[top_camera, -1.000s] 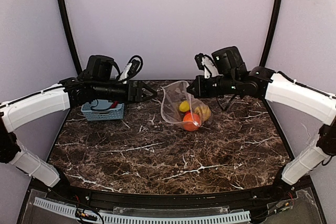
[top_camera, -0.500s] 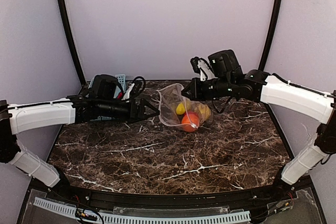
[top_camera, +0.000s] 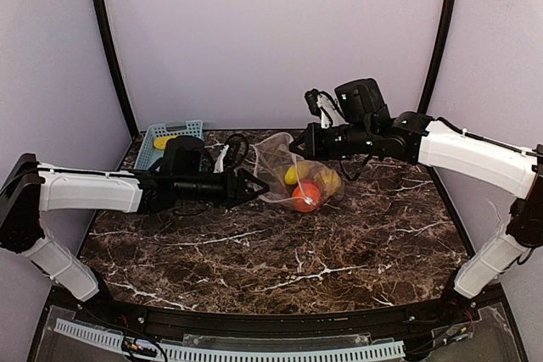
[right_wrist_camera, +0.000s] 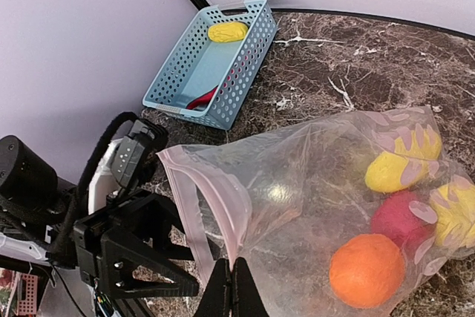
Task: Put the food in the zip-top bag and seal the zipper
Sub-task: Adjust the zipper food storage bag at the center of the board, then pick up the fake vegetable from the bin.
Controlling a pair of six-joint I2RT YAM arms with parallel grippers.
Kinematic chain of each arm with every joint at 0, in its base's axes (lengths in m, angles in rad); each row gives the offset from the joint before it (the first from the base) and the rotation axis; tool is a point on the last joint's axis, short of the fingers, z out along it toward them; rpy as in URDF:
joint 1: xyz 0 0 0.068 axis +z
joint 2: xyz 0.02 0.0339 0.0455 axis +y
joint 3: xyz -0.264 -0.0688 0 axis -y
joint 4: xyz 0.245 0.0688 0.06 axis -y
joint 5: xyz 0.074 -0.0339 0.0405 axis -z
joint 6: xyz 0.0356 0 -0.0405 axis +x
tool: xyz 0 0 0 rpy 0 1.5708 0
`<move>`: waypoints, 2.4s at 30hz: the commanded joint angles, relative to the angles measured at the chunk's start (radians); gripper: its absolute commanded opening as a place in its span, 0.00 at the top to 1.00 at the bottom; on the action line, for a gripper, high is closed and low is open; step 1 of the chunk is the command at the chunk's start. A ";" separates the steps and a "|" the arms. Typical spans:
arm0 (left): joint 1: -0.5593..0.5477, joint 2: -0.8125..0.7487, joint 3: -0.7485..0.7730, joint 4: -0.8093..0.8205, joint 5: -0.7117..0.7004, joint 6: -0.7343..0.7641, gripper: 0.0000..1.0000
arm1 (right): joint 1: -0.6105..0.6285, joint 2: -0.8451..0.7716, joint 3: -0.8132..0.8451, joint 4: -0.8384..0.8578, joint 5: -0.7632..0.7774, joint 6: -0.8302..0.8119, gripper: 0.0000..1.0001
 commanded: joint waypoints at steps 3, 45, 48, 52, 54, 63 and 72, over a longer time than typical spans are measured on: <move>-0.017 0.061 -0.025 0.101 -0.032 -0.059 0.57 | -0.002 0.003 0.014 0.057 -0.010 0.012 1.00; 0.062 0.013 0.384 -0.388 0.137 0.254 0.60 | -0.005 -0.096 -0.029 -0.008 0.039 -0.006 1.00; 0.123 -0.034 0.429 -0.482 0.133 0.307 0.38 | -0.005 -0.091 -0.022 -0.005 0.033 -0.010 1.00; 0.210 -0.076 0.551 -0.713 0.042 0.472 0.15 | -0.004 -0.086 -0.016 -0.002 0.026 -0.017 1.00; 0.255 -0.082 0.598 -0.812 -0.021 0.562 0.09 | -0.005 -0.087 -0.019 0.004 0.025 -0.018 1.00; 0.563 0.012 0.570 -0.854 -0.030 0.645 0.05 | -0.005 -0.088 -0.027 0.031 -0.003 -0.030 1.00; 0.649 0.311 0.631 -0.865 -0.226 0.724 0.20 | -0.004 -0.109 -0.060 0.057 -0.014 -0.035 1.00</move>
